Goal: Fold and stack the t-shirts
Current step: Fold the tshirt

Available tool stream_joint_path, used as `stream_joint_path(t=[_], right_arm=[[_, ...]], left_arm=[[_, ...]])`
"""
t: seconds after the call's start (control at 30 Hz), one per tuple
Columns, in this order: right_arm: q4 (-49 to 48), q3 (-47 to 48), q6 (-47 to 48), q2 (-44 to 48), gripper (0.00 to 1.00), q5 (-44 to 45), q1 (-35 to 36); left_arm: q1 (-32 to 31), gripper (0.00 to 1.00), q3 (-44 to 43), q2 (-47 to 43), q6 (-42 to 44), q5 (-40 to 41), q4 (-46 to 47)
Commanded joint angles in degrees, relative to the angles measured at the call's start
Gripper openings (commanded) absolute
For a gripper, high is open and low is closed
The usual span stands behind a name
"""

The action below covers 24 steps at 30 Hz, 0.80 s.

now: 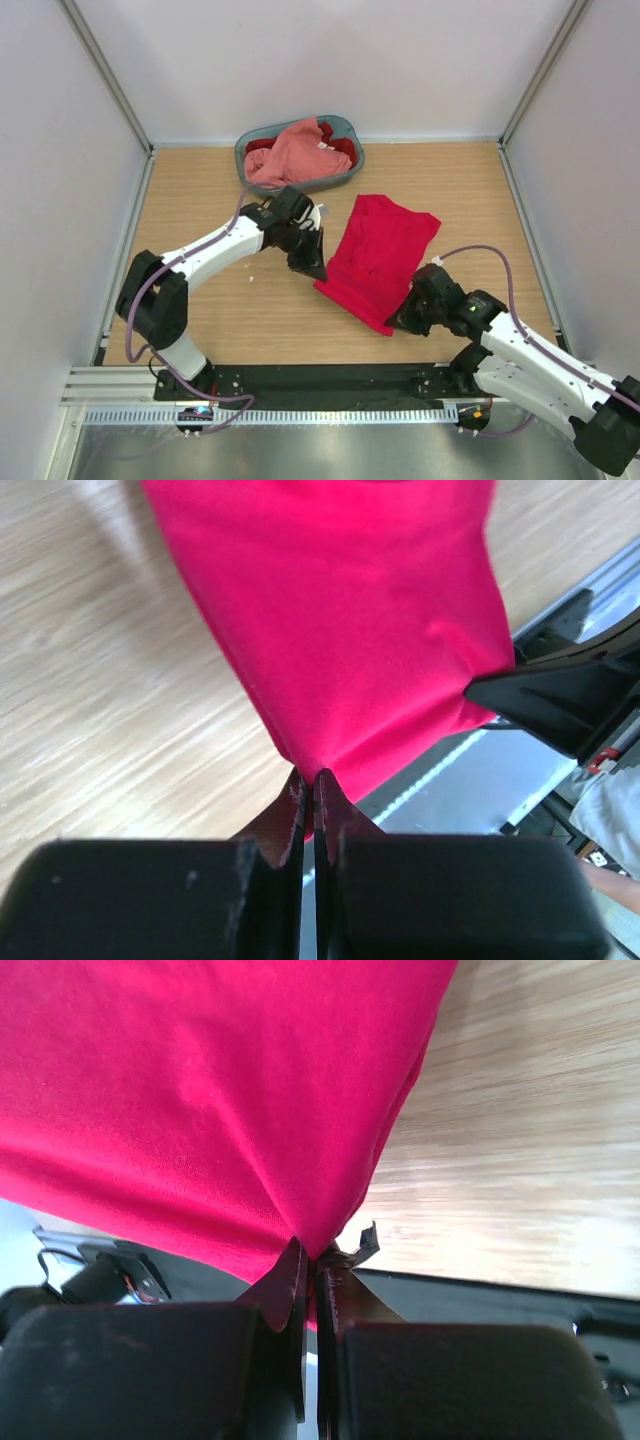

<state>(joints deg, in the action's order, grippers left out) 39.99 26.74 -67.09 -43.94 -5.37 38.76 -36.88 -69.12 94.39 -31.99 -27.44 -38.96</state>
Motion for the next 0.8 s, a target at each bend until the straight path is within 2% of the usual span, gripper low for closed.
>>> stream_joint_path(t=[0.0,0.17,0.2,0.3,0.47,0.6,0.77], right_arm=[[8.77,7.08,-1.03,0.70,0.01,7.45,0.26],[9.67,15.87,7.39,-8.24,0.01,6.34,-8.07],[9.06,17.02,11.50,-9.66,0.01,3.90,-12.87],[7.04,21.50,19.06,-15.72,0.01,-0.59,-21.50],[4.41,27.74,25.95,-25.39,0.01,-3.95,-27.51],[2.03,32.14,29.38,-33.37,0.01,-6.76,-31.46],[1.41,36.89,31.49,-39.19,0.01,-7.99,-34.19]], left_arm=[[-0.03,0.00,-8.36,1.05,-2.11,0.72,-3.21],[0.06,0.00,-22.00,9.82,-0.97,2.65,-7.97],[0.06,0.00,-24.28,11.07,-0.97,2.74,-8.67],[0.06,0.00,-32.72,17.11,-1.06,3.27,-9.99],[0.23,0.00,-46.24,25.92,-1.06,4.32,-11.14],[0.76,0.00,-52.58,31.11,-2.11,4.50,-10.26],[2.08,0.00,-56.02,35.68,-5.28,3.10,-7.19]])
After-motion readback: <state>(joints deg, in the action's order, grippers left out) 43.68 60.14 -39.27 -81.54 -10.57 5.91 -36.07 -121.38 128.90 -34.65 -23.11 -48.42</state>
